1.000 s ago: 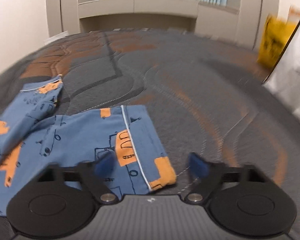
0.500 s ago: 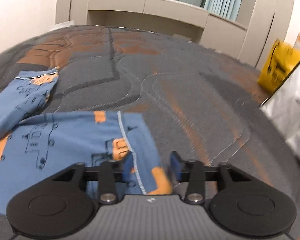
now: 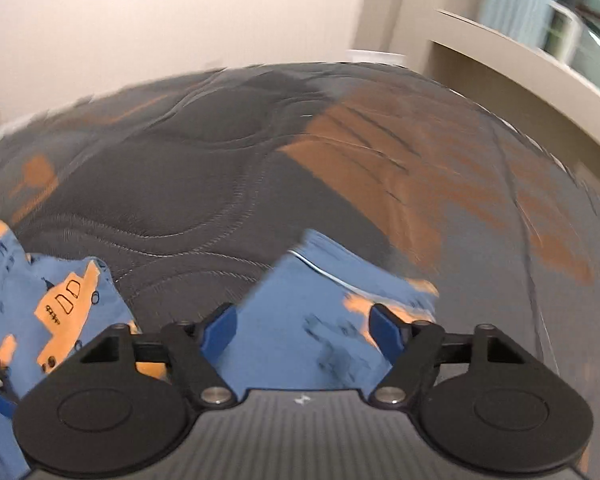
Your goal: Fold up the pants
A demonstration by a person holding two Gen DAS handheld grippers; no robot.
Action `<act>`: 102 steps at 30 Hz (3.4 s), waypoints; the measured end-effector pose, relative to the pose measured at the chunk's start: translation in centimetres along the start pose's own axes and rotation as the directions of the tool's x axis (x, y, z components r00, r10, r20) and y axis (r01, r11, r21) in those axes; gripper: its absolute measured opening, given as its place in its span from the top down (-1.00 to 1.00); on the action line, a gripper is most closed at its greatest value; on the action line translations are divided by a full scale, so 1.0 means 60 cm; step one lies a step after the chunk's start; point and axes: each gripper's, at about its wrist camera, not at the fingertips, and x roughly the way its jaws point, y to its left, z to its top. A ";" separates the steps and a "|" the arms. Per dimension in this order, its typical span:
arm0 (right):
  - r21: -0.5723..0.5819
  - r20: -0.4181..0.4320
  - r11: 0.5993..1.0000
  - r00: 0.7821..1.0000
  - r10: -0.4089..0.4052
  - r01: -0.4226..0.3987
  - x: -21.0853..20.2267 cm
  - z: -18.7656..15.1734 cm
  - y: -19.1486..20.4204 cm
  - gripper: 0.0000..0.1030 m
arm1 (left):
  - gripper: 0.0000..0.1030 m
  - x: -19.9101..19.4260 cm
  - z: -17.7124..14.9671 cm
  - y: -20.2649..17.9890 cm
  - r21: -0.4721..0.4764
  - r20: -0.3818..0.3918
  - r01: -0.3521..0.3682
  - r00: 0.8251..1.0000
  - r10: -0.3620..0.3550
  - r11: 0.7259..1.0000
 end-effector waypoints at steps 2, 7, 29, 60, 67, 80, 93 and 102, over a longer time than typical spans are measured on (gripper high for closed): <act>-0.021 -0.005 1.000 1.000 -0.001 0.001 0.020 0.021 0.019 -0.25 | -0.66 -0.003 0.005 0.010 -0.038 0.026 0.000 1.000 0.001 0.999; -0.015 -0.053 1.000 0.999 -0.007 0.006 0.081 0.059 0.038 -0.03 | -0.61 -0.010 0.011 0.034 -0.117 0.071 -0.011 0.997 0.019 0.993; 0.332 0.287 0.924 0.912 -0.293 0.192 -0.182 -0.143 -0.069 0.96 | 0.14 0.077 0.016 -0.066 0.146 -0.095 -0.087 0.990 0.101 0.985; 0.744 0.183 0.666 0.942 -0.281 0.054 -0.328 -0.498 -0.222 0.01 | 1.00 0.094 -0.053 -0.167 0.522 -0.145 -0.102 0.968 0.206 0.847; 0.742 0.146 0.669 0.967 -0.208 0.032 -0.257 -0.451 -0.277 0.77 | 1.00 0.093 -0.055 -0.170 0.516 -0.146 -0.084 0.972 0.185 0.853; 0.563 0.151 0.787 0.904 -0.400 0.254 -0.316 -0.395 -0.243 0.91 | 1.00 0.078 -0.067 -0.192 0.546 -0.189 0.010 0.976 0.112 0.838; 0.480 0.032 0.798 0.902 -0.431 0.364 -0.255 -0.432 -0.215 -0.22 | -0.08 0.073 -0.065 -0.173 0.476 -0.208 0.016 0.973 0.095 0.879; 0.396 -0.045 0.795 0.874 -0.484 0.460 -0.213 -0.426 -0.183 -0.58 | -0.66 -0.016 -0.020 -0.126 0.393 -0.042 -0.206 0.970 0.241 0.896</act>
